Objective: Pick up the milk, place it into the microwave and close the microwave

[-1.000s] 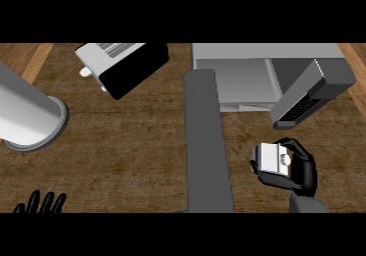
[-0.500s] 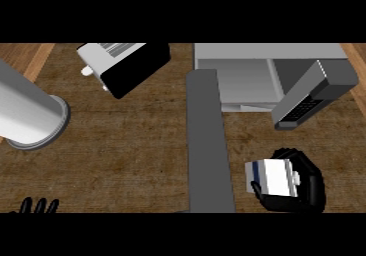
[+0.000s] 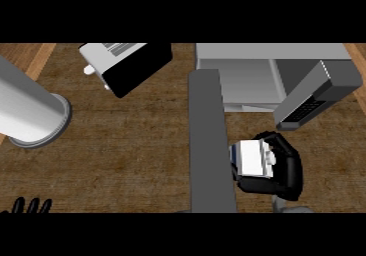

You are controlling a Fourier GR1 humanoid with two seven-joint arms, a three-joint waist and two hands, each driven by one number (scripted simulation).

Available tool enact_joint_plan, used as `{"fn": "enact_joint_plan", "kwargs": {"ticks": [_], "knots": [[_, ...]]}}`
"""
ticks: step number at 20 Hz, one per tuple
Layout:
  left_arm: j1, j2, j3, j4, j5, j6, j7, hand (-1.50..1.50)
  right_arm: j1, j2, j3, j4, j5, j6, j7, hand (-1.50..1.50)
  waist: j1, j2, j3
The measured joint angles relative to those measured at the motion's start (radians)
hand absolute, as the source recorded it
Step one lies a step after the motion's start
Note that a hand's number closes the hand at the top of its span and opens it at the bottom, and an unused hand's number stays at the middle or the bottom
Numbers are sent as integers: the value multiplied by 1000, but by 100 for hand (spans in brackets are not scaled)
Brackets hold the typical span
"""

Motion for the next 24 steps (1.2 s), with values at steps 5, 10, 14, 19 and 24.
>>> {"fn": "enact_joint_plan", "kwargs": {"ticks": [5,10,14,19,24], "knots": [[-18,-6,12,7,-3,7,14,-150,-152,-7,4,138,2,-79,26,150,2,1,1],[-5,0,22,6,4,-10,11,-150,-283,-36,-17,339,28,-134,17,150,1,4,2],[2,1,24,-1,9,-20,16,-150,-407,-44,-81,506,10,-130,4,150,4,6,3],[-36,12,48,30,16,-26,22,-150,-559,-33,-166,752,-31,-156,-81,150,20,11,3],[-34,30,71,53,32,-63,2,-150,-685,-53,-223,962,-8,-222,-139,150,38,16,3]]}}
